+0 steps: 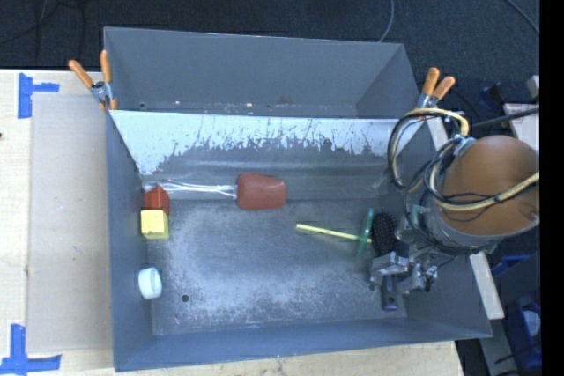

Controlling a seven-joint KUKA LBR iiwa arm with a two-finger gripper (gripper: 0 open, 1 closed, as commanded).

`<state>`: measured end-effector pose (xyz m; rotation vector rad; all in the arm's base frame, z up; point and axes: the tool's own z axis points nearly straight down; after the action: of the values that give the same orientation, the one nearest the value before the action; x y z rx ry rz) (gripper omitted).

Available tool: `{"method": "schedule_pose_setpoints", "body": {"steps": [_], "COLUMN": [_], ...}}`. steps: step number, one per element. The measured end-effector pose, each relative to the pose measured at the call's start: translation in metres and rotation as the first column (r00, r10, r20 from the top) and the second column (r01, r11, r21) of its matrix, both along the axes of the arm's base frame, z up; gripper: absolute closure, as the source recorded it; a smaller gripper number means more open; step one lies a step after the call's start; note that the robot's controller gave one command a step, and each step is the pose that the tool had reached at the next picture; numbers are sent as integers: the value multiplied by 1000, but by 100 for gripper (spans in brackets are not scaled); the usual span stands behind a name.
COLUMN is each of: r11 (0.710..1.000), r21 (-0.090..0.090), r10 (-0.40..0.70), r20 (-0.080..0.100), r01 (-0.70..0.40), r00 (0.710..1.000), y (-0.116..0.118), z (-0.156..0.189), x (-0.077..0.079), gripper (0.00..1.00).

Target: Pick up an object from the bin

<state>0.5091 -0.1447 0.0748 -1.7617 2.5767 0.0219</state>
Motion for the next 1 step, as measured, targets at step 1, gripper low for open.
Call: {"method": "schedule_pose_setpoints", "body": {"steps": [1], "r11": [1000], "r21": [2], "r10": [1], "r20": [0], "r01": [-1], "r00": [1000], "y": [1], "z": [3], "x": [-1], "gripper": [100]}}
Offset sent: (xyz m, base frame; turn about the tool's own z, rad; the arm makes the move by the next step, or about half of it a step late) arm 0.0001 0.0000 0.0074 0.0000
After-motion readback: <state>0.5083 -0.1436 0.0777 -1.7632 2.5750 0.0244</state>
